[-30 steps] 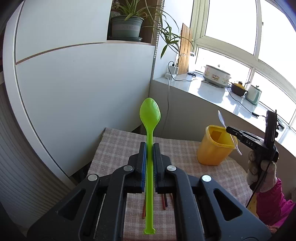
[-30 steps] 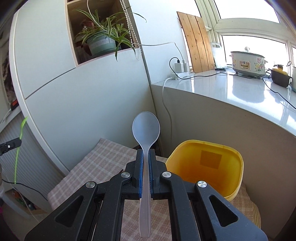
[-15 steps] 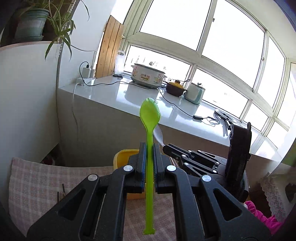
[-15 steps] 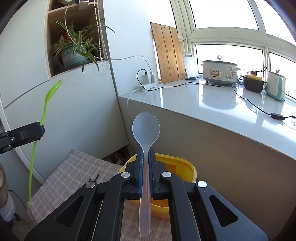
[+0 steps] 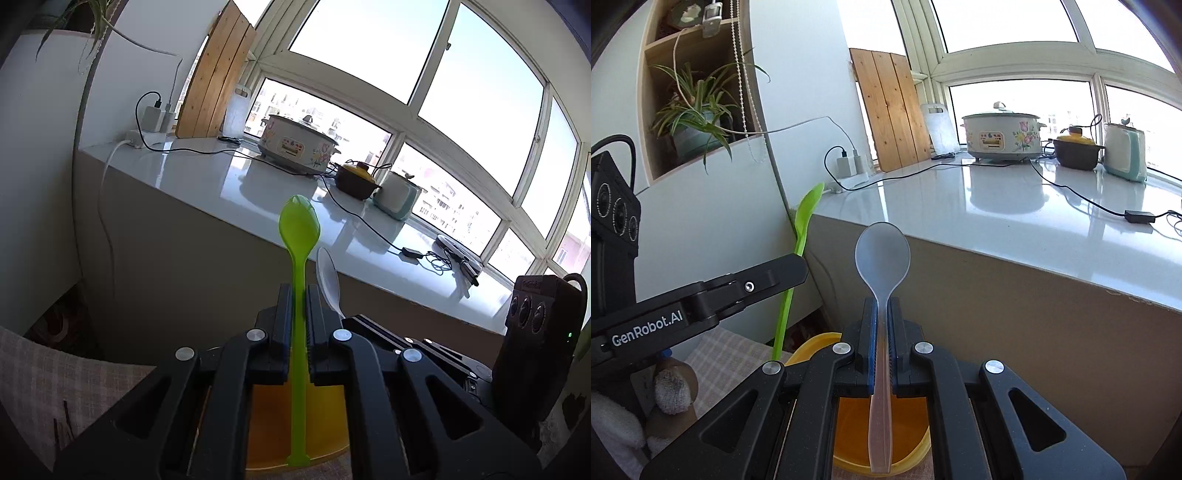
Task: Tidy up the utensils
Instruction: 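Lower the spoons into the yellow container and open both grippers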
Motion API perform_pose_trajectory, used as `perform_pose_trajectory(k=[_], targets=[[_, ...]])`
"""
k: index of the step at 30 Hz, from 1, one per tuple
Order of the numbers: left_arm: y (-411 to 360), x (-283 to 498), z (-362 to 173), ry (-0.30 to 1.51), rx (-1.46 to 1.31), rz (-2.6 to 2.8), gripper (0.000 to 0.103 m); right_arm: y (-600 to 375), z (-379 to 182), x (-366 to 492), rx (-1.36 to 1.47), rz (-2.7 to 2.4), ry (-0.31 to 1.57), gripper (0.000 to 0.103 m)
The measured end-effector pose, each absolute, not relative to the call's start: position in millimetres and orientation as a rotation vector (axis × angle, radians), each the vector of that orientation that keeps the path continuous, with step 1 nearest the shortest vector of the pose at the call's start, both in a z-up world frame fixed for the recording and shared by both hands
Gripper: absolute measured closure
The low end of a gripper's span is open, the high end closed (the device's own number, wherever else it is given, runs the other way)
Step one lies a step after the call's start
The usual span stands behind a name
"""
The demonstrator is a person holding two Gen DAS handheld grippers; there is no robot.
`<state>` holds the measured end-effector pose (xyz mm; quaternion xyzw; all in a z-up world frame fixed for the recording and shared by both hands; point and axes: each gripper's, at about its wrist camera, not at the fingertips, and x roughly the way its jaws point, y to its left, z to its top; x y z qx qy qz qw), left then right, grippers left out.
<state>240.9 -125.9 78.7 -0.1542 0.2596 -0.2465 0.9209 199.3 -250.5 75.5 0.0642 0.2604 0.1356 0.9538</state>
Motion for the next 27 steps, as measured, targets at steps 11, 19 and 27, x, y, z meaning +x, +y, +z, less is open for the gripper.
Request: perform_pose_trajectory(k=[11, 19, 27], targets=[[-118, 250, 54, 0.545, -0.305, -0.481, 0.099, -247, 52, 215, 0.159, 0.274, 0.529, 0.099], [-123, 250, 44, 0.562, -0.291, -0.485, 0.099, -241, 38, 220, 0.152, 0.272, 0.551, 0.099], [-126, 251, 37, 0.589, -0.27, -0.486, 0.099, -240, 31, 220, 0.136, 0.269, 0.578, 0.099]])
